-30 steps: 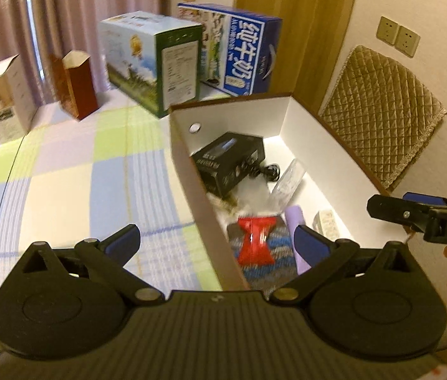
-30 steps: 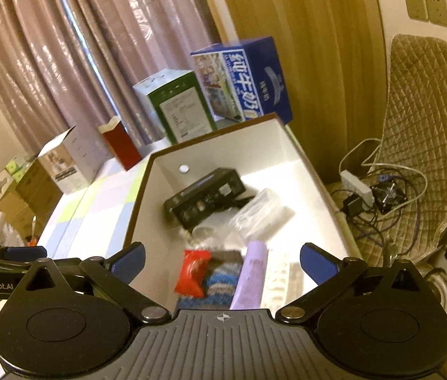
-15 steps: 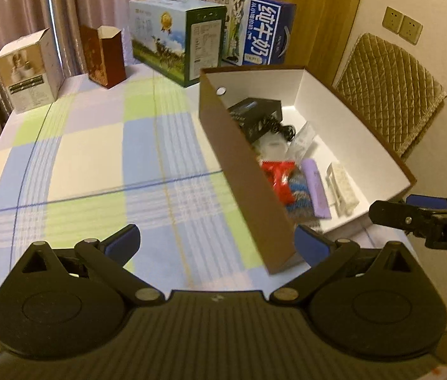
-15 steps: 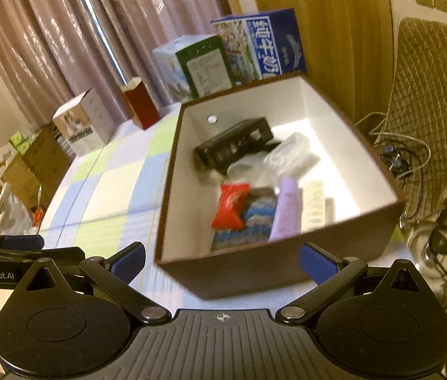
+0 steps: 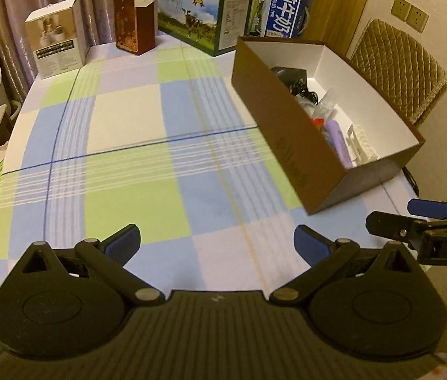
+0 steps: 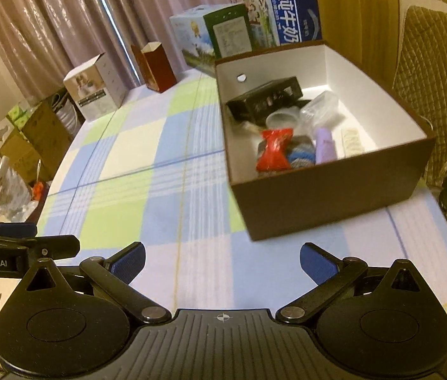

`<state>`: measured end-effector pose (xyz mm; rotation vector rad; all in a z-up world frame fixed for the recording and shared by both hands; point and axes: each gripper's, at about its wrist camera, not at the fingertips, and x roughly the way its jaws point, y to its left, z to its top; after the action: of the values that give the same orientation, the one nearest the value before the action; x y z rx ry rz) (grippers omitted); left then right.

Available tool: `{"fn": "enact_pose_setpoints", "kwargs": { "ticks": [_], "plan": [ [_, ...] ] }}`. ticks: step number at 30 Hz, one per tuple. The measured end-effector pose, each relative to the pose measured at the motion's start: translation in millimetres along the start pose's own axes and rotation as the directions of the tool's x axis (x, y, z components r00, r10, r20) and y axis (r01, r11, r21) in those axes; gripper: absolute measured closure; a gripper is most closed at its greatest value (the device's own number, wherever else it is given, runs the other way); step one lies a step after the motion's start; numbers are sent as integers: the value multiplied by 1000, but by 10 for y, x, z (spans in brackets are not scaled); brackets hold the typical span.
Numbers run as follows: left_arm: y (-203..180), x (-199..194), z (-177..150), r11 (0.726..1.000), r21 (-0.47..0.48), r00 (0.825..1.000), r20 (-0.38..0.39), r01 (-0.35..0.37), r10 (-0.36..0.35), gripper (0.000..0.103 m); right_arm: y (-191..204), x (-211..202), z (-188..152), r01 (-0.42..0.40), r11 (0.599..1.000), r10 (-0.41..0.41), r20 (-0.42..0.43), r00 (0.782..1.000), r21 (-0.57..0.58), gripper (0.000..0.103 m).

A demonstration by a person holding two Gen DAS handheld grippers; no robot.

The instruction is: Organize objects

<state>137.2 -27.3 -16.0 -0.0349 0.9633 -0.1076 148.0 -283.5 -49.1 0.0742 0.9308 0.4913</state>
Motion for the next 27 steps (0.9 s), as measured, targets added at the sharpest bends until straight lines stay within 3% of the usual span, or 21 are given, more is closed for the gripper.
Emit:
{"fn": "enact_pose_setpoints", "kwargs": {
  "ticks": [15, 27],
  "plan": [
    [466, -179, -352, 1000, 7, 999, -33, 1, -1, 1, 444, 3, -306, 24, 1000, -24, -27, 999, -5, 2],
    [629, -303, -489, 1000, 0, 1000, -22, -14, 14, 1, 626, -13, -408, 25, 999, -26, -34, 999, -24, 2]
  ]
}}
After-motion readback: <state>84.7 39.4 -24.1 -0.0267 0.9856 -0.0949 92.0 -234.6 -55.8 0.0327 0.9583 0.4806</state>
